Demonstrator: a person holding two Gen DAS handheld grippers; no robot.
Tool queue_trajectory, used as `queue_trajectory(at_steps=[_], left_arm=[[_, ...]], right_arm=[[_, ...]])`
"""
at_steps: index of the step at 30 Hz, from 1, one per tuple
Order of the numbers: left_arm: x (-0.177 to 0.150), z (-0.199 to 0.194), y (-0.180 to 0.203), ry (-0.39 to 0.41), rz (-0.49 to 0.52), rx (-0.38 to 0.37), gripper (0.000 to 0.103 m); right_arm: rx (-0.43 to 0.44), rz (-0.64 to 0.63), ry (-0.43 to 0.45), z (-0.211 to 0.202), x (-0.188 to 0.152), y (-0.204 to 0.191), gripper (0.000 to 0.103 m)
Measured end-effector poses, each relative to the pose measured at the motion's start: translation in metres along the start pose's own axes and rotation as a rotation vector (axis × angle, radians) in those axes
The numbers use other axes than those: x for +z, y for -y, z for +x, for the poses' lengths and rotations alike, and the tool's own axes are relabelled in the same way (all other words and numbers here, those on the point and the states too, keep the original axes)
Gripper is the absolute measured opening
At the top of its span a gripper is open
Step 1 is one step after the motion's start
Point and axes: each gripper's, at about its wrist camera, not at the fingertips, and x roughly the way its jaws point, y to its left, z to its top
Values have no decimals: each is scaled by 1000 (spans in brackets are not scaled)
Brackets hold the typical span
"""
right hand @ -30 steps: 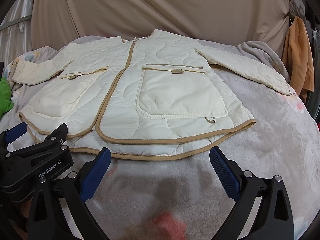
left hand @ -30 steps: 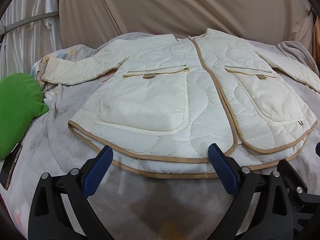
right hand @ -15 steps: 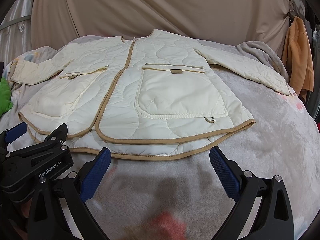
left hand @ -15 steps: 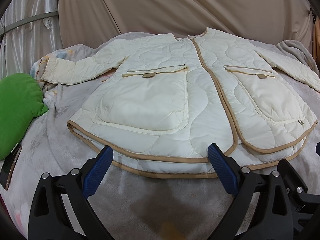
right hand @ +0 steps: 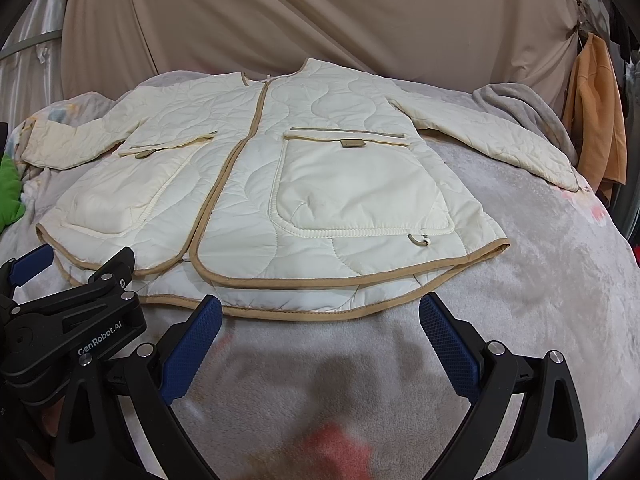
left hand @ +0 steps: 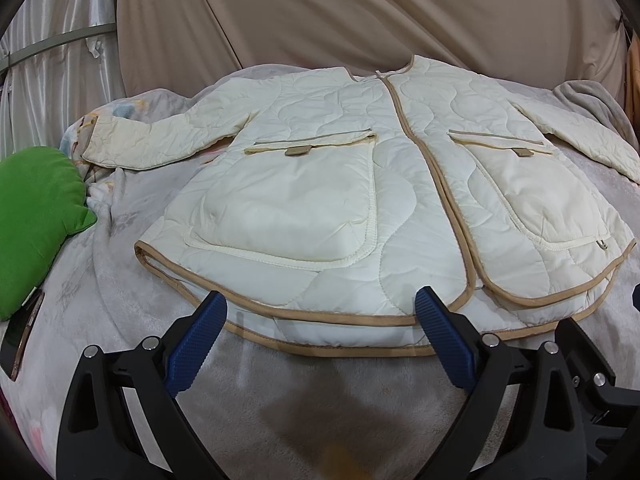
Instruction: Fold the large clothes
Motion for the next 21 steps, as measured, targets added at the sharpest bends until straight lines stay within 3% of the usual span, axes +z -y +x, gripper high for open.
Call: queue_trajectory(at_steps=[21], left_arm=[[0, 0, 0, -5, -3, -10, 92]], right_arm=[[12, 2, -11, 1, 1, 1, 97]])
